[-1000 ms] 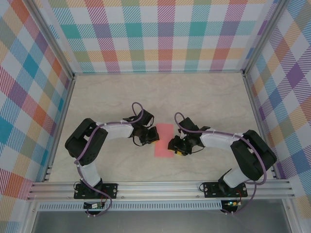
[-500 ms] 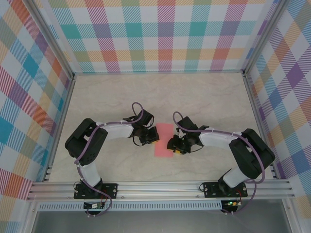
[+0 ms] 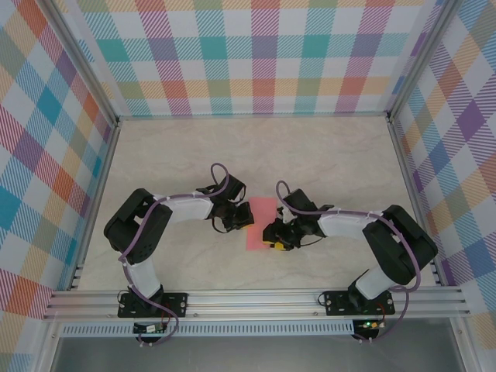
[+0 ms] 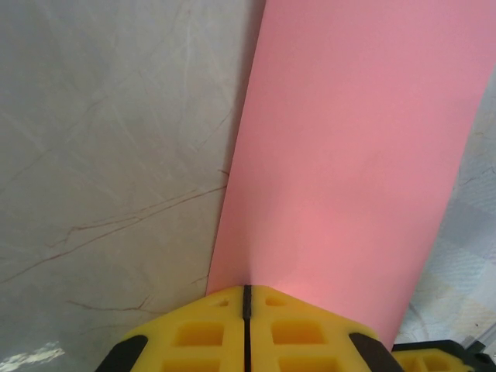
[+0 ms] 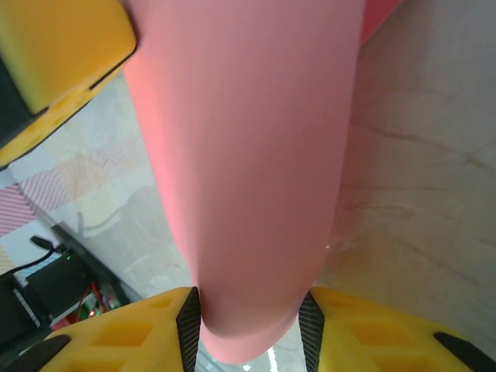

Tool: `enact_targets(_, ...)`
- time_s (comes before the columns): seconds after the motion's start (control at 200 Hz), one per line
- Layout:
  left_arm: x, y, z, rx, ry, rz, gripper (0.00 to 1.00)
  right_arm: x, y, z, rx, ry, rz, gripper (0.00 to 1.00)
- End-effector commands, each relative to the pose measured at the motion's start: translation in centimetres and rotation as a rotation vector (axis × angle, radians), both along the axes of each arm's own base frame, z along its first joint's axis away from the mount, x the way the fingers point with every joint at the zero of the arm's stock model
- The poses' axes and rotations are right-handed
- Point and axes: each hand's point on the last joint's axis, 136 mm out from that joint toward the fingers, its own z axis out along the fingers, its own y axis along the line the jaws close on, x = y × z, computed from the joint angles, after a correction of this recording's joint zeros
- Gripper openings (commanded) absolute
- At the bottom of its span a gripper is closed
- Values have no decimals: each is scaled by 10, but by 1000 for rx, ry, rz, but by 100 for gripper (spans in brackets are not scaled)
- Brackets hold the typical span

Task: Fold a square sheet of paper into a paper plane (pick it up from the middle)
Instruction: Third fold the triangle at the center of the table.

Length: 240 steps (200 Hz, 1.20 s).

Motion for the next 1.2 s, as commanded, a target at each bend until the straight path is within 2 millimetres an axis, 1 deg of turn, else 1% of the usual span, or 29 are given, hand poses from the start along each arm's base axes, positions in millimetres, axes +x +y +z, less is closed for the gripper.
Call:
enact_targets(0.0,-22,25,-36,146,92,10,7,-6,14,8,100,33,21,41)
enact_targets(0.08,-22,25,-36,147,90,10,7,-5,16,8,113,28,14,42)
enact_targets(0.19,-22,25,-35,147,89,12,7,0,16,10,115,1,-8,44)
enact_targets(0.295,-20,25,-34,146,82,12,7,11,10,13,83,-51,-34,46)
enact_targets(0.39,-20,25,-34,147,80,14,7,26,3,15,66,-89,-61,47)
enact_targets(0.42,-26,29,-35,165,102,10,7,30,1,16,67,-94,-71,47)
enact_targets(0.51,-26,30,-35,166,102,13,7,39,1,19,83,-105,-78,47)
enact_targets(0.595,-27,30,-35,168,103,11,7,42,4,20,91,-110,-74,46)
enact_targets(0.785,-26,30,-35,167,102,10,7,38,3,18,104,-85,-80,45)
enact_targets(0.99,-25,29,-33,162,97,12,6,19,-3,11,81,25,-125,41)
enact_targets(1.075,-25,29,-31,162,92,14,6,13,-9,11,60,48,-158,39)
enact_targets(1.195,-24,30,-30,160,88,15,6,8,-15,13,58,67,-209,33)
